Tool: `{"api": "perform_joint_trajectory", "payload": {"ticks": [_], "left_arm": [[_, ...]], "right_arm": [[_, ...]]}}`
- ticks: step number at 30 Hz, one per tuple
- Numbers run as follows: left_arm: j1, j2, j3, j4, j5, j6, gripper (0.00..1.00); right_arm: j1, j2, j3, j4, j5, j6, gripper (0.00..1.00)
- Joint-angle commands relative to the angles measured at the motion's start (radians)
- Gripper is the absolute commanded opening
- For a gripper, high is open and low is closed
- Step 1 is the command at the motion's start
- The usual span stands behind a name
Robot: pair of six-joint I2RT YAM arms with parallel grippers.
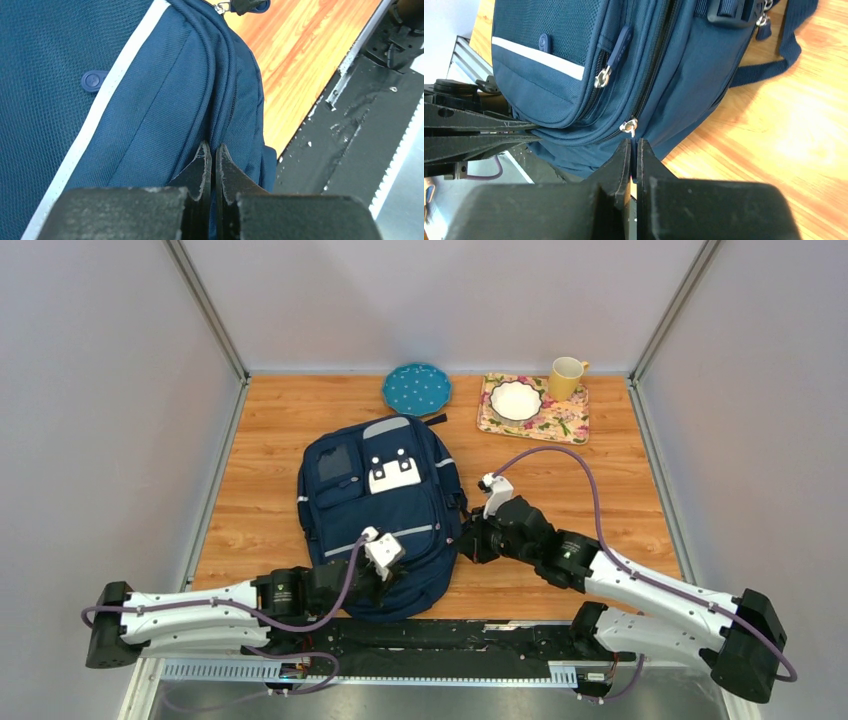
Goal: Pack the student bag
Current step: Zip the student bag at the center of the board.
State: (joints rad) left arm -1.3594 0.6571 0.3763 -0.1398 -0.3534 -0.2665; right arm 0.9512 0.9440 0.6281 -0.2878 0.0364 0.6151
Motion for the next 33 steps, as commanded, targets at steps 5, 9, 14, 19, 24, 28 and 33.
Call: {"api": "perform_joint_trajectory", "payload": {"ticks": [5, 9, 14, 19, 24, 28, 33], "left_arm": [[0.0, -0.258, -0.043, -0.377, -0.004, -0.24, 0.0], [0.0, -0.289, -0.031, -0.444, -0.013, -0.269, 0.0], [0.0, -0.283, -0.019, -0.462, -0.012, -0.269, 0.0], [0.0, -0.28, -0.023, -0.455, -0.009, -0.27, 0.0], [0.0, -0.277, -0.027, -0.457, 0.005, -0.277, 0.0], [0.0, -0.271, -0.028, -0.455, 0.011, -0.278, 0.0], [0.0, -0.261, -0.031, -0.429, -0.007, -0.274, 0.0]], "right_arm": [[-0.019, 0.067, 0.054, 0.076, 0.083, -0.064, 0.0], [-0.019, 0.11, 0.082, 0.107, 0.114, -0.084, 0.0], [-0.019, 0.173, 0.119, 0.156, 0.186, -0.133, 0.0], [-0.031, 0.26, 0.157, 0.231, 0.224, -0.19, 0.0], [-0.057, 0.335, 0.217, 0.272, 0.22, -0.225, 0.0], [-0.094, 0.368, 0.242, 0.279, 0.211, -0.227, 0.0], [-0.111, 0.363, 0.246, 0.273, 0.182, -0.219, 0.0]]}}
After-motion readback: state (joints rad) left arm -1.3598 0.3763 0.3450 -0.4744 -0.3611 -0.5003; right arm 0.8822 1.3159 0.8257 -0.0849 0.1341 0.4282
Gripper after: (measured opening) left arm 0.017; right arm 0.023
